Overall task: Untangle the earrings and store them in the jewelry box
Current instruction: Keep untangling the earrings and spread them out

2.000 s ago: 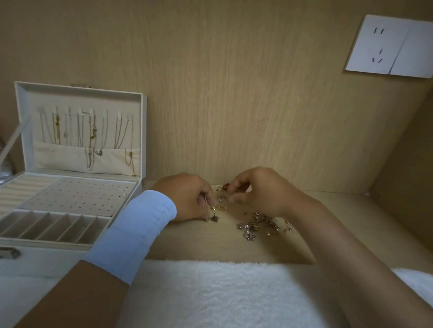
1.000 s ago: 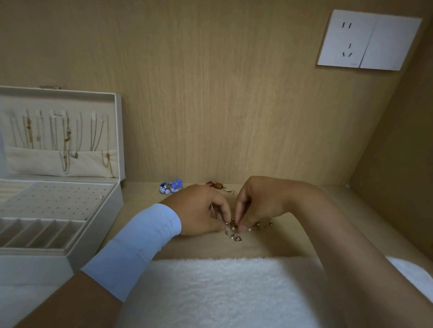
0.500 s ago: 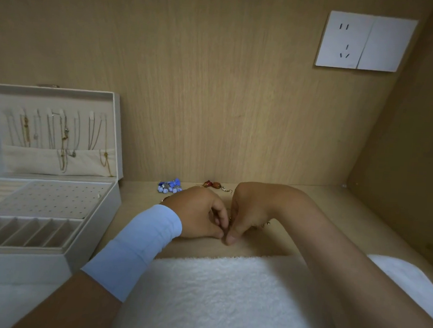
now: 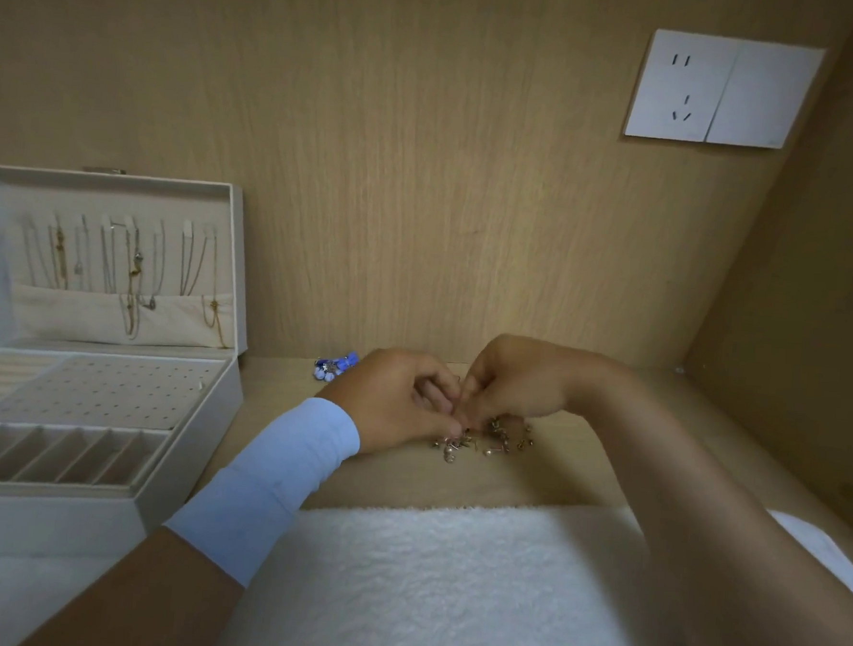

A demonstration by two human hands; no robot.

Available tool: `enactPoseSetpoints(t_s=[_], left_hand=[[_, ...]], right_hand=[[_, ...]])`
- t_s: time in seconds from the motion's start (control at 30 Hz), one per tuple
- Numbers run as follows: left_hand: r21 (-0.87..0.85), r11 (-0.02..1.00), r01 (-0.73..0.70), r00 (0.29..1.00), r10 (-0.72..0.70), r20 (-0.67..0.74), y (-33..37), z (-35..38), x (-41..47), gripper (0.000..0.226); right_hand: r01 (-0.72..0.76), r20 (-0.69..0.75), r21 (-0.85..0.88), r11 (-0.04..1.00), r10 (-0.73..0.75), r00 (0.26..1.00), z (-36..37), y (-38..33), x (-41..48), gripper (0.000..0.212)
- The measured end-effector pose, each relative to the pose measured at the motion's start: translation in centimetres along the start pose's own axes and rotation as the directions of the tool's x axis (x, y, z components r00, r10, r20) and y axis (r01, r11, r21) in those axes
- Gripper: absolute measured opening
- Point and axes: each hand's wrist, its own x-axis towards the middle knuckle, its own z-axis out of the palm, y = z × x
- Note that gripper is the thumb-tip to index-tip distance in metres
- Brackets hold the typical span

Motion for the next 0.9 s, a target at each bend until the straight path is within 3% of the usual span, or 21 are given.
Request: enactPoseSetpoints(t_s=[0.1,0.2,0.37,0.43,0.5,0.57,0.63,0.9], left_hand=[[-0.189,0.979,-0.073,0.982,0.038,-0.186,0.5,-0.4,0.6,0.024],[-0.24,0.964,-0.115,0.967,0.054,-0.247,1.0,-0.7,1.3,0.024],[-0.228,0.969,-0.09,0.946,0.012,-0.325,1.1,-1.0,3.7,0.017],[-0.205,0.977,-0.051,0.936,-0.025,-0.352,0.8,-1.0,4.8,0.017],[-0.201,0.98,0.003,0.938,-0.072,-0.338,0.3,-0.8,5.5,0.016],[-0.205,0.978,0.044,0.949,-0.105,-0.297,-0.2,-0.3,5.8,0.016],[-0.183,0.982,0.047,0.954,-0.099,-0.282,-0.7,0.2,5.9,0.016],[-0.178,0.98,0.091,0.956,-0.136,-0.261,-1.4,-0.1,5.9,0.012]], right_hand=[[0.1,-0.138,0.327,0.94,-0.057,0.989,-0.9,1.2,0.1,0.014],[0.122,-0.139,0.561,0.819,-0.052,0.989,-0.9,1.9,0.6,0.013],[0.156,-0.208,0.74,0.654,0.001,0.978,-0.6,2.9,1.8,0.015],[0.187,-0.316,0.655,0.732,0.04,0.948,-0.3,3.5,2.3,0.013],[0.156,-0.409,0.411,0.898,0.029,0.912,0.3,4.2,2.7,0.01],[0.072,-0.368,0.202,0.977,0.007,0.93,0.9,4.7,3.1,0.011],[0.014,-0.294,0.105,0.994,0.018,0.956,1.3,4.6,3.2,0.015],[-0.077,-0.267,-0.14,0.987,0.037,0.963,1.6,2.9,3.9,0.01]])
